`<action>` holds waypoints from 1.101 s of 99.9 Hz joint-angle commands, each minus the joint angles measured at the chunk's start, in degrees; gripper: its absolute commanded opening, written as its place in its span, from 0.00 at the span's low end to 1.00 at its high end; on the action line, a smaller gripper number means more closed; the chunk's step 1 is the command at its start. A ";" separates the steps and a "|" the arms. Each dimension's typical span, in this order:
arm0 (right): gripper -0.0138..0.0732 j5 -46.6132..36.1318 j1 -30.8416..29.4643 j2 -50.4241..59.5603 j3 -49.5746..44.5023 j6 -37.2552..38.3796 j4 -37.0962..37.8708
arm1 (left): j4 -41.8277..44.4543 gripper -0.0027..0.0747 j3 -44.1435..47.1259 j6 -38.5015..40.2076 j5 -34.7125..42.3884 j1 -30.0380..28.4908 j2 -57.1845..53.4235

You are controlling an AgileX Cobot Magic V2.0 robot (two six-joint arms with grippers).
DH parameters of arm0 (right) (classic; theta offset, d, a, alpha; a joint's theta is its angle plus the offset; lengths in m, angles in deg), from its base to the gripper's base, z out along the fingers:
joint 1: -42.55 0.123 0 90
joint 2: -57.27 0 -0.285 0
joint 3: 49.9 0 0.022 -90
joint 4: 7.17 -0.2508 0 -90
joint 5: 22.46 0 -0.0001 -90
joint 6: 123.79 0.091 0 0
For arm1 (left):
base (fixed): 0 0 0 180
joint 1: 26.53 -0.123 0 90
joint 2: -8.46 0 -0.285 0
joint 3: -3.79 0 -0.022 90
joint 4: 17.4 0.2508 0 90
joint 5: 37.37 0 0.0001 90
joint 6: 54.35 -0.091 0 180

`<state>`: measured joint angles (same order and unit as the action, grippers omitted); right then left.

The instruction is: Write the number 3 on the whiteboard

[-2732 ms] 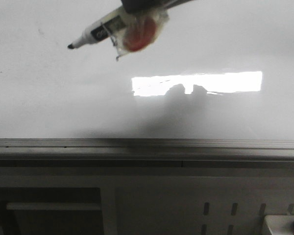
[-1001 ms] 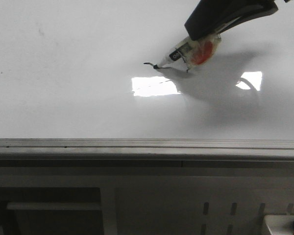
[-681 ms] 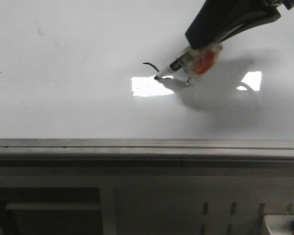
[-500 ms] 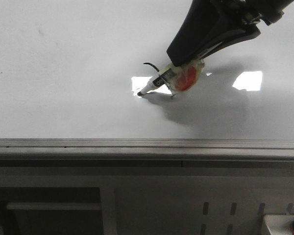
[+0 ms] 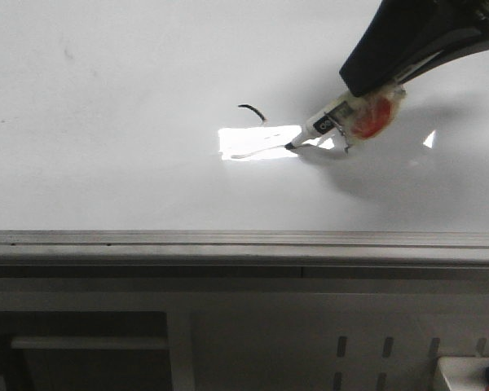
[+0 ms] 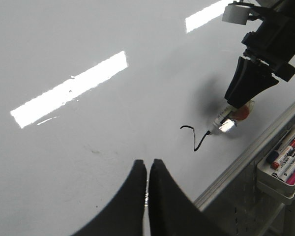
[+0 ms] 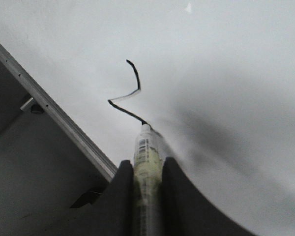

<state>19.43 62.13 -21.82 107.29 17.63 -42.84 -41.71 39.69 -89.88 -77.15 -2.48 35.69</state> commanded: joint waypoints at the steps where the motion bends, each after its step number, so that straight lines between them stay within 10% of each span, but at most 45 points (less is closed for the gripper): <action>1: 0.10 -2.78 -1.00 0.94 -0.01 0.01 3.60 | -1.35 0.01 -1.28 0.55 4.66 -0.24 0.55; 51: 0.10 -12.27 8.67 -4.78 -5.24 0.01 -2.19 | -1.35 0.01 -1.28 0.55 4.66 -0.24 0.55; 88: 0.10 1.63 8.80 6.75 8.35 0.01 -2.43 | -1.72 0.02 -1.28 0.55 4.72 -0.24 1.87; 110: 0.10 13.93 10.03 8.25 16.58 -6.06 -2.43 | -14.07 0.50 -2.40 -9.27 2.04 -0.13 10.71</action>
<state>29.96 71.21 -14.44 120.60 15.94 -44.11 -47.96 39.70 -94.19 -77.06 -2.48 41.99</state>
